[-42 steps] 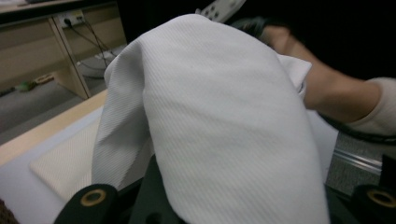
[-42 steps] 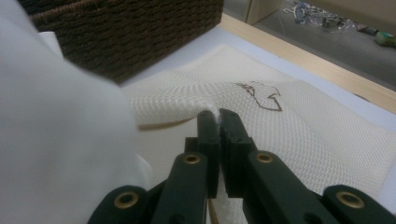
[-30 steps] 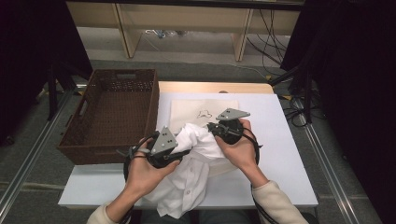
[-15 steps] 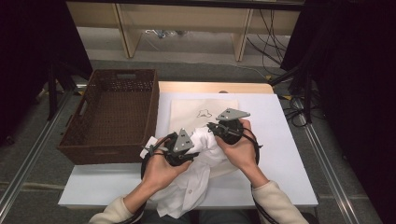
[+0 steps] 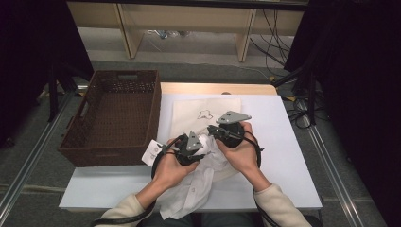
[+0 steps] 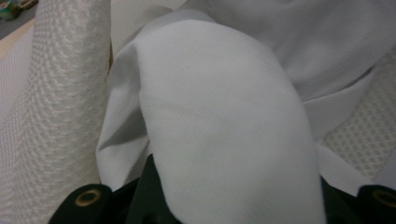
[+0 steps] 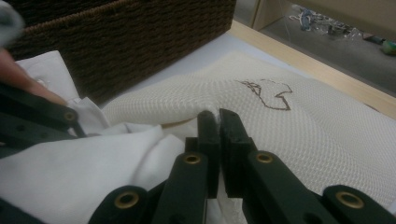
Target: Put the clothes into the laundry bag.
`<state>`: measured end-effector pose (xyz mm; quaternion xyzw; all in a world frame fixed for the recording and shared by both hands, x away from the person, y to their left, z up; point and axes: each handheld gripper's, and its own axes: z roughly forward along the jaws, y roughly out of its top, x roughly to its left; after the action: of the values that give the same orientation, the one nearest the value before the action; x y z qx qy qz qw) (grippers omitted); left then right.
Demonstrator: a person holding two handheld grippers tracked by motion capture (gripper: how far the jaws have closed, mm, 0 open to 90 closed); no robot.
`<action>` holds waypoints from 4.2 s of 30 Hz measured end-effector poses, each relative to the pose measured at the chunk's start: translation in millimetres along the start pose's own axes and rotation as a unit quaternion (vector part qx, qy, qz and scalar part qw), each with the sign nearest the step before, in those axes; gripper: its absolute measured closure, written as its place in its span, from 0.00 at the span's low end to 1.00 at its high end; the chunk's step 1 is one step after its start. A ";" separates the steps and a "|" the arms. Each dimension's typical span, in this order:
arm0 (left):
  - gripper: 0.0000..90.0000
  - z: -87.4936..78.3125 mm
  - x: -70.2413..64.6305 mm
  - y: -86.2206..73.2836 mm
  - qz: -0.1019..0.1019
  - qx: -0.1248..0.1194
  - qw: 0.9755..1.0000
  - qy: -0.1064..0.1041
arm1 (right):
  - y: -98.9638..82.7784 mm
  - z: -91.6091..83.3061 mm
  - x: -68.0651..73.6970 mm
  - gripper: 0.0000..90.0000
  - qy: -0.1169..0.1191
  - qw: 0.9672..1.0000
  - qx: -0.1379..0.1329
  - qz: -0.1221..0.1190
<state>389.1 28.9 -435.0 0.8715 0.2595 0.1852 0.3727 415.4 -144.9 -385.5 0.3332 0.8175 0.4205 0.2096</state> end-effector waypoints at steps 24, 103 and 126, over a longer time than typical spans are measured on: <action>0.27 -24.4 1.6 -3.9 -0.039 -0.052 0.998 0.015 | -1.7 3.1 0.8 0.99 0.009 1.000 0.008 0.002; 0.23 -61.3 -24.9 -33.2 -0.019 -0.028 0.999 0.037 | -1.2 4.2 3.6 0.99 0.007 1.000 0.008 -0.003; 0.38 -37.5 -5.8 -39.6 -0.035 0.016 0.995 0.097 | -1.7 4.9 3.6 0.99 0.012 1.000 0.014 0.004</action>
<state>352.7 69.5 -440.8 0.8456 0.3278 0.2517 0.3378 415.3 -140.4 -389.9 0.3346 0.8241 0.4141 0.1935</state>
